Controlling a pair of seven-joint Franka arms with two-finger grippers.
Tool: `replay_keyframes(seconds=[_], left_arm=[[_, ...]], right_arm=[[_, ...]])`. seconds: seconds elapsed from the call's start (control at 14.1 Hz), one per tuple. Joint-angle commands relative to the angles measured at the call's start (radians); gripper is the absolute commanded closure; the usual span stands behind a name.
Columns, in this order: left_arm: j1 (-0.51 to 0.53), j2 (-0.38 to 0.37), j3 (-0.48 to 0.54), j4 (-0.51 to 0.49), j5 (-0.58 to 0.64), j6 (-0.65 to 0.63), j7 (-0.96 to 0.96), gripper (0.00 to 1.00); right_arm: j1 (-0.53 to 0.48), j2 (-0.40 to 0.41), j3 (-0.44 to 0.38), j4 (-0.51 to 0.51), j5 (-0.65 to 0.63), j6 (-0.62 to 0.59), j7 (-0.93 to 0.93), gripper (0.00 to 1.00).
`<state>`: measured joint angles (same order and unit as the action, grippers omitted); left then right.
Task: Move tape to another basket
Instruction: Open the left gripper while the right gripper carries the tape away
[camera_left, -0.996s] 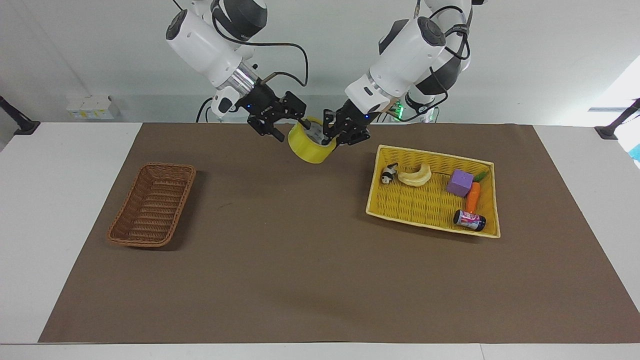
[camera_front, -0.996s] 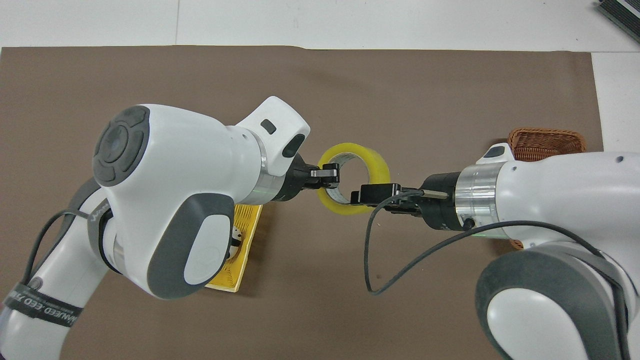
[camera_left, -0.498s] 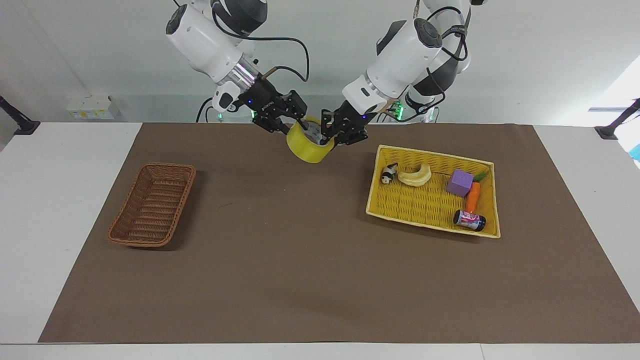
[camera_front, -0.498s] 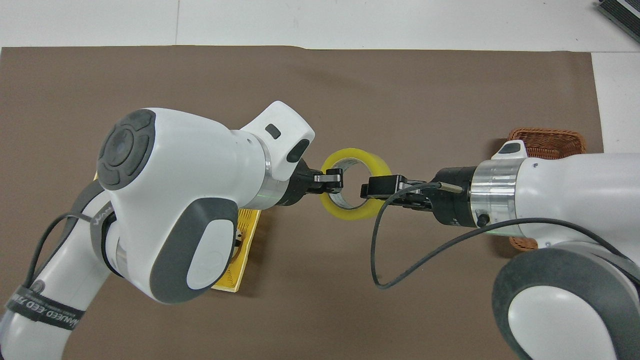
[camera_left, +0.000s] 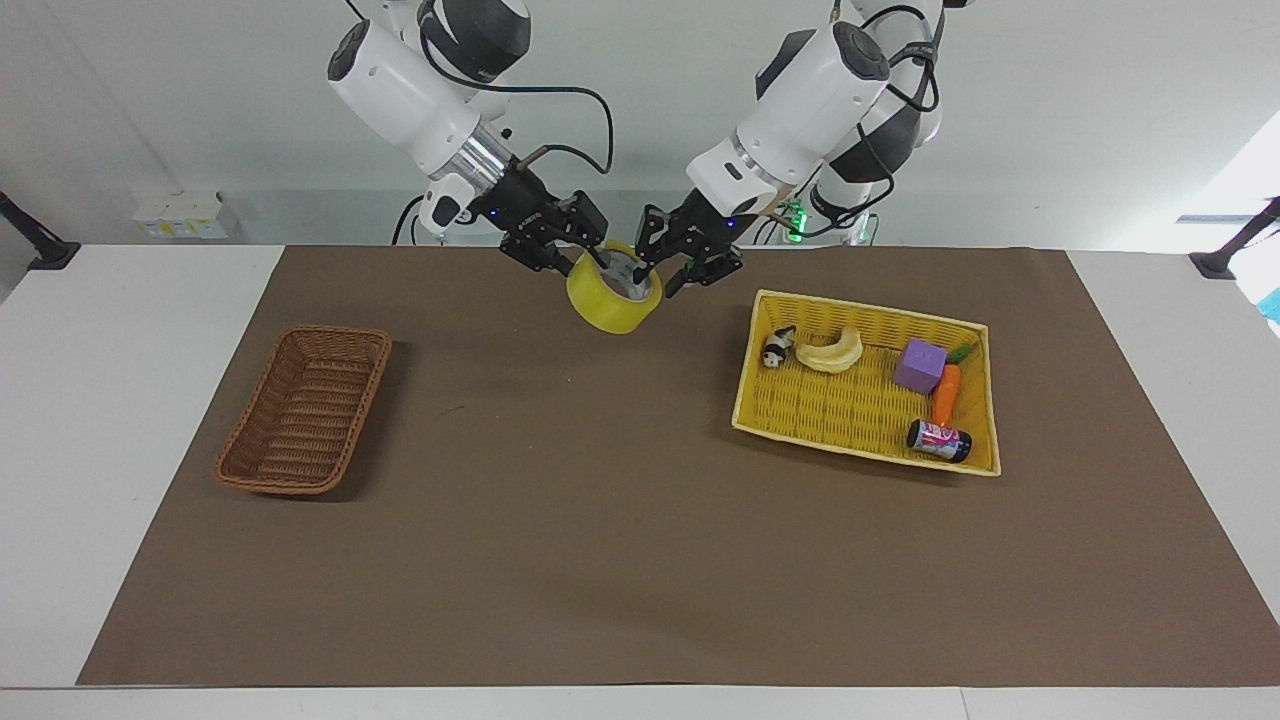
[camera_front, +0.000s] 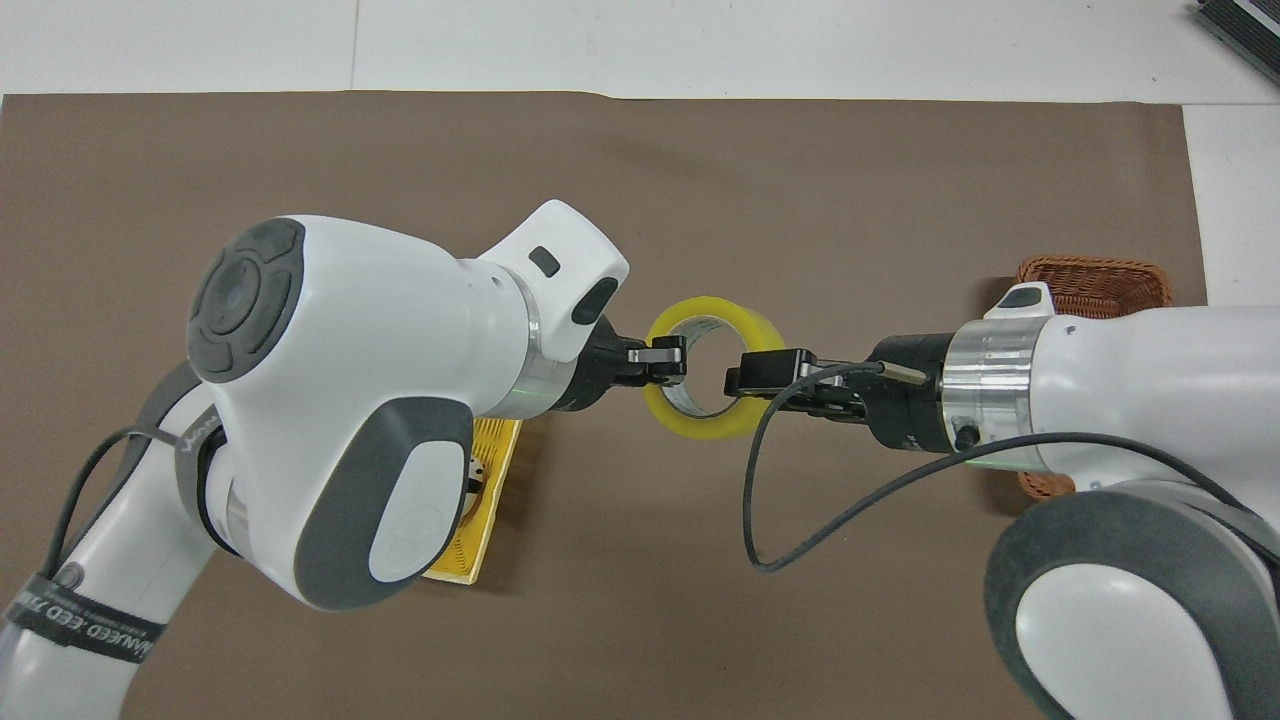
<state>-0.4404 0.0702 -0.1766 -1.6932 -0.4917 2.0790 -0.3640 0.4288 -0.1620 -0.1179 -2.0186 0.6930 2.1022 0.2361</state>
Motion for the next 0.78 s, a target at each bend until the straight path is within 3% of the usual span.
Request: replay_keyframes(seconds=[0.0,0.28,0.43,0.57,0.71], left_arm=[[0.005,-0.035,0.006,-0.005,-0.005,-0.025,-0.009,0.0],[0.015,-0.038,0.019,-0.011,-0.001,-0.049,0.005,0.0],[0.043,-0.04,0.02,-0.01,0.065,-0.091,0.052,0.0],[0.049,-0.04,0.022,-0.011,0.21,-0.103,0.077,0.0],[0.098,-0.04,0.023,-0.011,0.255,-0.134,0.077,0.0]], right_arm=[[-0.05,-0.019,-0.002,0.01,0.002,-0.042,-0.006,1.0],[-0.241,-0.039,-0.006,0.027,0.005,-0.263,-0.165,1.0],[-0.35,-0.048,-0.019,0.026,0.005,-0.365,-0.263,1.0],[-0.467,-0.056,-0.02,0.023,-0.012,-0.41,-0.358,1.0],[-0.557,-0.051,-0.02,0.03,-0.072,-0.389,-0.374,1.0]])
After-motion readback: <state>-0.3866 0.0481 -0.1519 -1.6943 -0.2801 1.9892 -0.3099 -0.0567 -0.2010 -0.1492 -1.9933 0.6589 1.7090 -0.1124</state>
